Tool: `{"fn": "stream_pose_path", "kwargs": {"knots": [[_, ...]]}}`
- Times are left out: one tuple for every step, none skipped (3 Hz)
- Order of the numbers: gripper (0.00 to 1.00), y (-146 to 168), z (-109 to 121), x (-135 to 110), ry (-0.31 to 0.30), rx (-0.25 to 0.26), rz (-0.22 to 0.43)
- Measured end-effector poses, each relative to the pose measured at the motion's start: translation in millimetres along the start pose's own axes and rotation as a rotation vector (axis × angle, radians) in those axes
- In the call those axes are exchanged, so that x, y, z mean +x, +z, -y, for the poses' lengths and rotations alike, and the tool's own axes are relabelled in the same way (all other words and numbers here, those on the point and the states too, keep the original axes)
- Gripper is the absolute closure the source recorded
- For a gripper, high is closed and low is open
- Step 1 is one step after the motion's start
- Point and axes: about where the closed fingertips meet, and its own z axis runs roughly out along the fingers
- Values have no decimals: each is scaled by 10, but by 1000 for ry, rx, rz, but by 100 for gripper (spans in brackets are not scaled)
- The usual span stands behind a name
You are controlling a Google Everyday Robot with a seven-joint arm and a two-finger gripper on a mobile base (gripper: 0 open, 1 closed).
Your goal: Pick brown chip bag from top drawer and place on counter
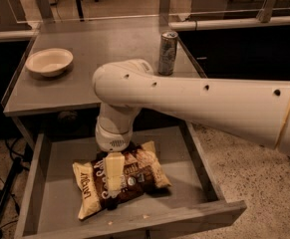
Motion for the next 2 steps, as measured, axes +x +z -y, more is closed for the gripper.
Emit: {"fn": "stream_pose_path", "kwargs": {"knots": [[0, 264, -31, 120, 6, -28, -36], [0, 463, -80, 253, 16, -48, -50]]}}
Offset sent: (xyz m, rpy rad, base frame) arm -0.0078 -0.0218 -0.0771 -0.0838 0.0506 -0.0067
